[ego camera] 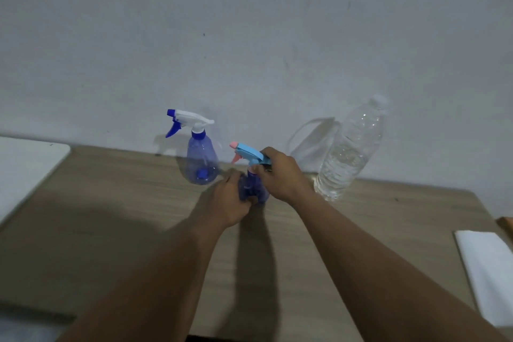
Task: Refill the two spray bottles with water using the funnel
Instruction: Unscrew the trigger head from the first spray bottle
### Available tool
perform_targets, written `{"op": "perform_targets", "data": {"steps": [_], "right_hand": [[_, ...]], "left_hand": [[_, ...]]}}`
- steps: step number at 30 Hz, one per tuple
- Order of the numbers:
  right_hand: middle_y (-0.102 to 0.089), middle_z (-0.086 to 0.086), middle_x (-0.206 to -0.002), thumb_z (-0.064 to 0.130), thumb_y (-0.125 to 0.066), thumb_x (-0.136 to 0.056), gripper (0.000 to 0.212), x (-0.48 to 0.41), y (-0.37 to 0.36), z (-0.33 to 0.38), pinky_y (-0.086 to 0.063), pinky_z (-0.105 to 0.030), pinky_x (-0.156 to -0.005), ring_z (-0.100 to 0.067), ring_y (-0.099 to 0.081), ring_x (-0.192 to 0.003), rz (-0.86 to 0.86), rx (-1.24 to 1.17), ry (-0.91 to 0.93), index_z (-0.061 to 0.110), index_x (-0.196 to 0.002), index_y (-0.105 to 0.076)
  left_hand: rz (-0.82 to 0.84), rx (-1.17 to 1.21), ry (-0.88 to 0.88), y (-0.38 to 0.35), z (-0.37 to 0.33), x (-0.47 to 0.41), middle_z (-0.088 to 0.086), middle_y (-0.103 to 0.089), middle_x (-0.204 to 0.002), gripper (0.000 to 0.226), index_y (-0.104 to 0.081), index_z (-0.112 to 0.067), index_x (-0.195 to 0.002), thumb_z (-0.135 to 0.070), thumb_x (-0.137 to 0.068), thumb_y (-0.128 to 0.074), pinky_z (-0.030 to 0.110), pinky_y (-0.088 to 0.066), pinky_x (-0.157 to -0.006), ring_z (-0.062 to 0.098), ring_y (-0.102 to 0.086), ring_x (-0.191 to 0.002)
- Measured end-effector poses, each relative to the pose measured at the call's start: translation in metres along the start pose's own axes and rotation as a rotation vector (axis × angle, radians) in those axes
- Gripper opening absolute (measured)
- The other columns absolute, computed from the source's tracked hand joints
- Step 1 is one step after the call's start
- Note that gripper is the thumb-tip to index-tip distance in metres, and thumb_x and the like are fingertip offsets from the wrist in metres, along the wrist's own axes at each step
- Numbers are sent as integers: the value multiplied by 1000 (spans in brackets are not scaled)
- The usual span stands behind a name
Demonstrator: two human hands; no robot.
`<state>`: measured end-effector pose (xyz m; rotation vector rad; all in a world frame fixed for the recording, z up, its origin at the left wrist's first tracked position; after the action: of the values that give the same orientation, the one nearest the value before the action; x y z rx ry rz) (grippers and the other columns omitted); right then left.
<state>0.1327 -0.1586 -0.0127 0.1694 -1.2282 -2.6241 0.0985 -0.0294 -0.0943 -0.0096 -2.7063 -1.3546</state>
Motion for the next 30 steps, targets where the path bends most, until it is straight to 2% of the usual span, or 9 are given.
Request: {"op": "perform_targets", "data": {"steps": [3,6,10,13,15,19,23,26,30], "right_hand": [[-61,6,-83,28,-65,-94,14,31,6,0,-35,-19,-56,-11,-53,-70,-27,-2,-3,20,-105,-61],[-55,11,-73,22,-71,-90,14,66,10,-2,-35,-9,-55,-4,-48,-64,-41,-62,-5,24,-89,-57],[-49,12,-69,20,-73,-88,36,114,12,-7,-35,-13,-55,-3,-45,-61,-44,-120,-34,35,-71,-45],[-56,12,-73,21,-74,-87,29,141,10,-13,-34,-14,-57,-4,-51,-67,-53,-152,-55,34,-75,-50],[-65,8,-82,23,-74,-86,16,154,4,-21,-41,-22,-66,-11,-61,-77,-67,-206,-80,30,-86,-60],[-73,7,-97,27,-76,-82,24,175,-12,-37,-56,-35,-84,-10,-69,-92,-169,-366,-140,24,-103,-66],[-73,7,-100,25,-87,-76,43,189,-30,-44,-55,-20,-77,-3,-69,-90,-312,-560,-243,19,-110,-60],[-70,11,-96,30,-83,-81,35,193,-39,-43,-55,-17,-74,1,-66,-88,-396,-527,-274,22,-107,-61],[-68,16,-91,22,-76,-87,22,189,-39,-40,-54,-18,-76,3,-66,-86,-451,-527,-222,29,-103,-63]], "left_hand": [[29,28,-17,0,-9,32,-12,-66,-109,53,-42,-44,-111,-59,-66,-64,43,-56,-82,18,-66,-96],[58,87,-77,-1,-21,69,-10,-64,-113,50,-47,-42,-112,-51,-68,-70,39,-53,-86,18,-64,-102],[58,131,-116,-9,-27,107,-3,-67,-110,45,-60,-27,-114,-31,-73,-80,19,-32,-68,19,-62,-102],[92,159,-98,-20,-31,129,-4,-69,-107,47,-60,-26,-111,-34,-71,-82,23,-33,-67,20,-64,-98],[117,181,-81,-27,-32,141,-5,-69,-105,48,-58,-28,-110,-31,-69,-82,26,-39,-69,20,-65,-96],[94,146,-90,-30,-34,156,-5,-69,-110,47,-61,-27,-119,-17,-76,-76,7,-33,-61,20,-64,-101],[61,132,-60,-31,-34,162,4,-71,-108,38,-66,-18,-115,-5,-79,-66,13,-29,-61,25,-64,-101],[66,136,-65,-32,-35,165,1,-71,-104,37,-64,-20,-117,-7,-83,-67,18,-34,-64,22,-65,-97],[28,213,-48,-33,-33,162,1,-72,-99,34,-67,-20,-113,-7,-82,-67,23,-39,-70,22,-67,-93]]}}
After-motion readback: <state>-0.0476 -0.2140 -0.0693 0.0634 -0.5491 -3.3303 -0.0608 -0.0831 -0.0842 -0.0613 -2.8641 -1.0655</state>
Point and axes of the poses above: each hand's wrist, its own x-axis away from the middle knuckle, its own y-axis out of the back of the hand, z = x × y, the point moved 7 cm from there along -x, towards the middle knuckle
